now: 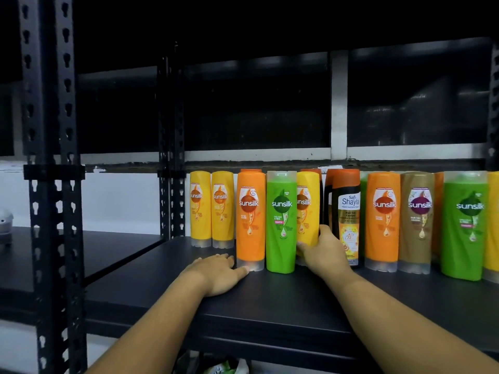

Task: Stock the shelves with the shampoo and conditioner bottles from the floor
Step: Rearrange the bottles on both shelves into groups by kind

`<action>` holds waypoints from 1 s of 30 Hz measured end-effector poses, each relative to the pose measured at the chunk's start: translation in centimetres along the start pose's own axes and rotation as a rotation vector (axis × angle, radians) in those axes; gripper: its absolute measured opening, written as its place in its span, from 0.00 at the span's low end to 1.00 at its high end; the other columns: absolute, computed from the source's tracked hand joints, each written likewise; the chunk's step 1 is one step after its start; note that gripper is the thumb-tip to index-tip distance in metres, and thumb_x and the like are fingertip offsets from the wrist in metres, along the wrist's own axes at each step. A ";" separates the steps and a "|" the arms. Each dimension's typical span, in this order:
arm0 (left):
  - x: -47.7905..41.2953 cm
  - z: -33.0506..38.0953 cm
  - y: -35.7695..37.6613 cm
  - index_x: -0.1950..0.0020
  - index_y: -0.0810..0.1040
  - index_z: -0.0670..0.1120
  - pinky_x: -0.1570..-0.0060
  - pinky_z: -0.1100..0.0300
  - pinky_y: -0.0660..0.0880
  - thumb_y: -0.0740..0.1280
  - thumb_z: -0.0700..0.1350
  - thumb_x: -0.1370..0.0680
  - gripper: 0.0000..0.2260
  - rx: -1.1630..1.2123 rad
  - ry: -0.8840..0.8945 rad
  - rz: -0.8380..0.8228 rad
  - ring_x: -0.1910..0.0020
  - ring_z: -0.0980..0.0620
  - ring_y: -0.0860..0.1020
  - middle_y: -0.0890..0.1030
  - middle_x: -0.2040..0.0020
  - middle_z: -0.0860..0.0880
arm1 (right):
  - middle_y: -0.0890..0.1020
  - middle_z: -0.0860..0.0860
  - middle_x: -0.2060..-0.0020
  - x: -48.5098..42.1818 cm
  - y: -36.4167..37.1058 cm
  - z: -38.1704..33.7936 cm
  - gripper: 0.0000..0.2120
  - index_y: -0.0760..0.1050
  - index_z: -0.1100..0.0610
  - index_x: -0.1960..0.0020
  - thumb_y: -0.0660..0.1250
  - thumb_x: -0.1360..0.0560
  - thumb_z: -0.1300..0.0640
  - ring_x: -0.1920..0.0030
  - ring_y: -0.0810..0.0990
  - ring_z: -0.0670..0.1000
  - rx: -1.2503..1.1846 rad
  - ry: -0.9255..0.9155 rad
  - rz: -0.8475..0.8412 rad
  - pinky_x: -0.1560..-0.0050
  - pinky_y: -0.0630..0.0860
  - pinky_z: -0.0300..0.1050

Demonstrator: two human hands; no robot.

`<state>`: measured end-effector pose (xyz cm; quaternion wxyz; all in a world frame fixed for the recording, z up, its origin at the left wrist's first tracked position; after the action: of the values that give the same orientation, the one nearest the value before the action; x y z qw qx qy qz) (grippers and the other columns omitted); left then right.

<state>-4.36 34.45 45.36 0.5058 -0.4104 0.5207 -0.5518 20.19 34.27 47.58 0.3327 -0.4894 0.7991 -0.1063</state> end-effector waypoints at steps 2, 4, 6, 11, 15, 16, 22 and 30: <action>0.0 -0.1 0.0 0.17 0.58 0.52 0.22 0.44 0.55 0.47 0.71 0.20 0.36 0.006 -0.002 0.000 0.19 0.48 0.56 0.57 0.17 0.51 | 0.80 0.58 0.42 0.1 -0.1 0.0 0.24 0.67 0.57 0.34 0.74 0.24 0.53 0.41 0.78 0.63 -0.029 0.011 -0.016 0.44 0.76 0.54; 0.1 0.0 0.0 0.17 0.58 0.53 0.22 0.44 0.55 0.48 0.71 0.20 0.35 0.016 -0.003 0.000 0.19 0.48 0.57 0.57 0.17 0.52 | 0.78 0.59 0.42 0.5 -0.2 0.1 0.26 0.64 0.58 0.33 0.73 0.24 0.54 0.41 0.78 0.63 -0.048 0.038 -0.023 0.43 0.76 0.56; 0.2 0.1 -0.1 0.18 0.59 0.53 0.22 0.45 0.56 0.48 0.71 0.19 0.35 0.026 -0.008 0.008 0.19 0.48 0.58 0.58 0.17 0.52 | 0.78 0.60 0.41 0.9 -0.4 0.0 0.25 0.64 0.59 0.35 0.73 0.24 0.54 0.42 0.77 0.63 -0.032 0.047 -0.014 0.43 0.76 0.57; 0.5 -0.1 -0.3 0.19 0.63 0.53 0.24 0.46 0.60 0.50 0.70 0.20 0.34 0.057 -0.009 0.021 0.21 0.48 0.62 0.62 0.19 0.52 | 0.75 0.60 0.40 2.6 -1.6 -0.2 0.20 0.63 0.59 0.39 0.71 0.23 0.55 0.44 0.75 0.60 0.000 0.076 -0.070 0.45 0.75 0.53; 0.3 -0.5 -0.3 0.22 0.69 0.53 0.28 0.47 0.67 0.52 0.72 0.21 0.34 0.086 -0.028 0.039 0.25 0.47 0.69 0.69 0.22 0.51 | 0.74 0.58 0.38 5.0 -3.4 -0.9 0.18 0.62 0.58 0.39 0.69 0.21 0.58 0.47 0.70 0.54 -0.021 0.089 -0.146 0.49 0.71 0.43; 0.2 -0.6 -0.3 0.24 0.71 0.54 0.30 0.47 0.69 0.53 0.72 0.22 0.34 0.096 -0.030 0.044 0.27 0.47 0.71 0.72 0.24 0.51 | 0.73 0.57 0.39 5.9 -3.9 -1.0 0.17 0.62 0.57 0.38 0.68 0.20 0.59 0.47 0.69 0.53 -0.044 0.098 -0.185 0.52 0.72 0.40; 0.1 -0.8 -0.3 0.35 0.80 0.53 0.39 0.49 0.75 0.55 0.74 0.25 0.32 0.150 -0.009 0.053 0.41 0.51 0.78 0.80 0.37 0.51 | 0.76 0.51 0.36 9.6 -4.3 -2.9 0.23 0.64 0.53 0.30 0.69 0.20 0.51 0.42 0.74 0.51 0.030 -0.029 -0.295 0.42 0.71 0.46; 3.2 -2.5 -2.0 0.26 0.75 0.55 0.32 0.56 0.69 0.59 0.61 0.17 0.22 0.187 0.133 0.012 0.31 0.52 0.74 0.75 0.28 0.54 | 0.79 0.48 0.36 10.5 0.2 -7.0 0.24 0.69 0.48 0.30 0.72 0.23 0.49 0.38 0.77 0.52 -0.032 -0.100 -0.356 0.36 0.75 0.50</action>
<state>-7.52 31.60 46.76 0.5094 -0.3209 0.5019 -0.6210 12.47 24.28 48.27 0.3402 -0.6330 0.6838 -0.1266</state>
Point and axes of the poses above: each hand's wrist, its own x-axis away from the middle knuckle, its own y-axis out of the palm, z = x × y, the point moved 4 cm from there along -x, towards the middle knuckle
